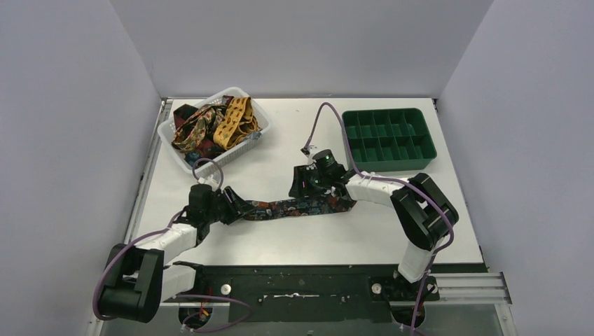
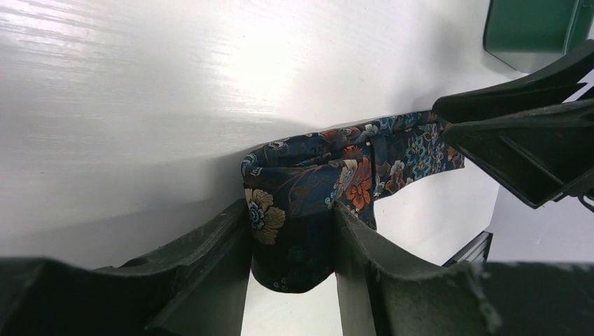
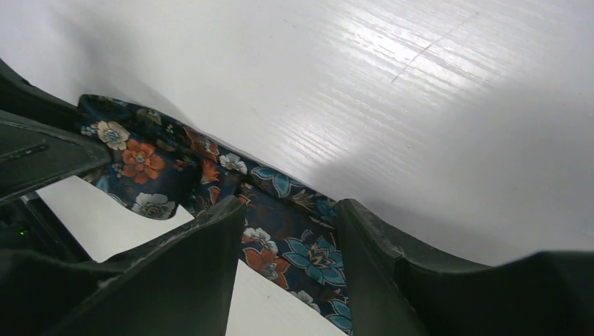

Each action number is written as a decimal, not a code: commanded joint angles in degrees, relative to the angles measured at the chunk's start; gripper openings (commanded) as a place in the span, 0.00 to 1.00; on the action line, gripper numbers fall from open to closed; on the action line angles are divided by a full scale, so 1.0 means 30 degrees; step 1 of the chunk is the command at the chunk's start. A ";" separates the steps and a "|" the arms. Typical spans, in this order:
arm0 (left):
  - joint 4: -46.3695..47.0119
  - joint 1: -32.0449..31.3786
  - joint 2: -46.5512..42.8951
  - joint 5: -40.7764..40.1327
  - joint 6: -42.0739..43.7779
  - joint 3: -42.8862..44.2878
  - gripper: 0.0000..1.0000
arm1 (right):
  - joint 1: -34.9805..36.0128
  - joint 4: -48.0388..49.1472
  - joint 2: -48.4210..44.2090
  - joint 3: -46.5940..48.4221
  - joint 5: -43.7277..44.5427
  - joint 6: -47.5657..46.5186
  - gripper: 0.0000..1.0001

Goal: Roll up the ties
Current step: Roll the tie at the center of the board.

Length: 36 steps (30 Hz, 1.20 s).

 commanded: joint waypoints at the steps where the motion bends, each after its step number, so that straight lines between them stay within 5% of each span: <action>1: -0.0704 -0.0102 -0.0798 -0.0917 -0.0128 0.0876 0.41 | 0.0071 -0.0959 -0.0471 -0.0076 0.0914 -0.1563 0.51; 19: -0.8184 -0.1672 -0.2546 -0.5527 0.2919 0.4437 0.40 | 0.0661 -0.1519 -0.0339 -0.1458 0.0150 -0.0166 0.47; 36: -1.5420 -0.8186 -0.0816 -1.6865 0.3615 0.9780 0.36 | 0.0602 0.2406 -0.0520 -0.2278 -0.4038 0.3404 0.48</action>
